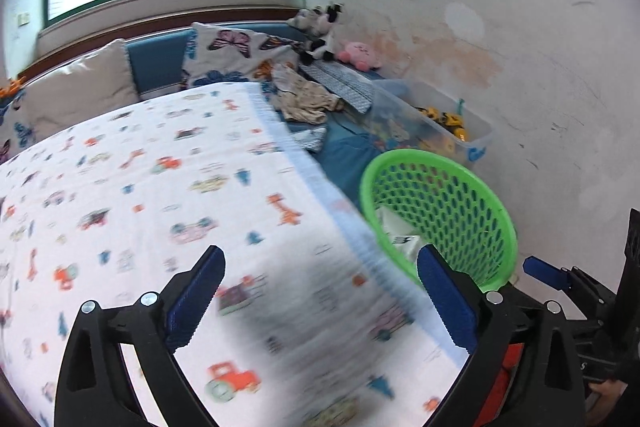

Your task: Collect trash

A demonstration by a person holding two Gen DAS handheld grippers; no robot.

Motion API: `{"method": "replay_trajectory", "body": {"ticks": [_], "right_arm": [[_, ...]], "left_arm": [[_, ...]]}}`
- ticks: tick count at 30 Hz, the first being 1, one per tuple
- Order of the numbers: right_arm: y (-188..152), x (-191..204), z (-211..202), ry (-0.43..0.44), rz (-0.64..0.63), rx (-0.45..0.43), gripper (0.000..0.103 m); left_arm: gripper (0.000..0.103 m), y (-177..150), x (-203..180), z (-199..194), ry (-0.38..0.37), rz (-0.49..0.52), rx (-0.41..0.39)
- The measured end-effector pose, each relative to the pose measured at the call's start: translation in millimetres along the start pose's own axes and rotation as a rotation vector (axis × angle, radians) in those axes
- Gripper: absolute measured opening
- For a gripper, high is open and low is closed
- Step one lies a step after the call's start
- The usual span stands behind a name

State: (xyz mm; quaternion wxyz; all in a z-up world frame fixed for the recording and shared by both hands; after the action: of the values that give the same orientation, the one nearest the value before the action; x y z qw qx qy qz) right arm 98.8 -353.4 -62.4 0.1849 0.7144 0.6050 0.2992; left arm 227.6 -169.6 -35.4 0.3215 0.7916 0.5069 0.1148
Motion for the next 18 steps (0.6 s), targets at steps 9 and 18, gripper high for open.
{"method": "replay_trajectory", "body": {"ticks": [9, 18], "right_arm": [[-4, 36, -2, 0.041, -0.037, 0.006, 0.085], [-4, 65, -2, 0.056, -0.076, 0.008, 0.087]], "left_arm": [[0.096, -33, 43, -36, 0.087, -0.054, -0.023], [0.096, -60, 67, -63, 0.173, -0.082, -0.049]]}}
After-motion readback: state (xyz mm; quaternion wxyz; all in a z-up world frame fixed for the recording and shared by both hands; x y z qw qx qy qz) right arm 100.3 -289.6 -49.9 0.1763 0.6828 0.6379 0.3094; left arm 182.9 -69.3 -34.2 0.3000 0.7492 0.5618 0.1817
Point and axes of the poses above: each gripper's, at about its wrist camera, not at the fingertips, and z roughly the way its jaws point, x to its left, y to its top, the point moved 4 cm from there along z, roughly the way its jaws point, and after that the axes turned 9 degrees about x, right-handed, at the moved point
